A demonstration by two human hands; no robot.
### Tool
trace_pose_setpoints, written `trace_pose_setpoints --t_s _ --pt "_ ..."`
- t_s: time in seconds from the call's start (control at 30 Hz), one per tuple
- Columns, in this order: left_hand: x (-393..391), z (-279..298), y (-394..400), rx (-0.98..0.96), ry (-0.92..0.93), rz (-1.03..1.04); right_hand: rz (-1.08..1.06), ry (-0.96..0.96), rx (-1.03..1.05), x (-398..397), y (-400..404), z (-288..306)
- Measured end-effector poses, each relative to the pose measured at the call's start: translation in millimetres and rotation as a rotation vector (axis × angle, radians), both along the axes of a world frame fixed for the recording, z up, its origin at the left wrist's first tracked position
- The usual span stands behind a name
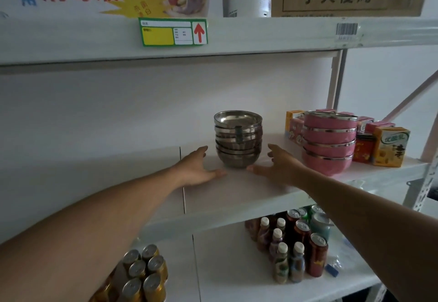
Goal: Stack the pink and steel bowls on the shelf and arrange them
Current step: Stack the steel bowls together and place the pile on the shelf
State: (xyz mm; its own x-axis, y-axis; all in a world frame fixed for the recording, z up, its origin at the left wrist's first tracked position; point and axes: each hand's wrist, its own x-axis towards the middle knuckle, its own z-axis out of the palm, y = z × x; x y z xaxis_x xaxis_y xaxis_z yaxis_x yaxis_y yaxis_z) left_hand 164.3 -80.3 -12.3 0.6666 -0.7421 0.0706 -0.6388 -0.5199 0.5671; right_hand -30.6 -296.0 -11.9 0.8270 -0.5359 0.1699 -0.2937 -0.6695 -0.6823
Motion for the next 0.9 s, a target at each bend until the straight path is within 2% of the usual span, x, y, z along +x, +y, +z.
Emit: trace_pose_setpoints --t_s 0.2,0.4,0.63,0.77,0.9 --pt "-0.2 2.9 -12.3 -0.049 0.025 -0.056 -0.025 -0.010 0.026 -2.1 1.1 10.3" --pt "1.7 1.6 -16.0 -0.095 0.090 -0.037 0.078 -0.016 0.074 13.3 -6.0 19.6" --pt "-2.3 -2.4 -44.1 -0.289 0.195 -0.045 0.221 -0.103 0.067 32.7 -26.4 16.8" --pt "-4.8 -3.5 -49.6 -0.388 0.112 -0.068 0.259 -0.150 0.046 47.2 -35.5 12.8" --pt "-7.8 10.2 -28.6 -0.444 0.150 -0.013 0.320 -0.171 0.057 65.1 -22.5 20.4"
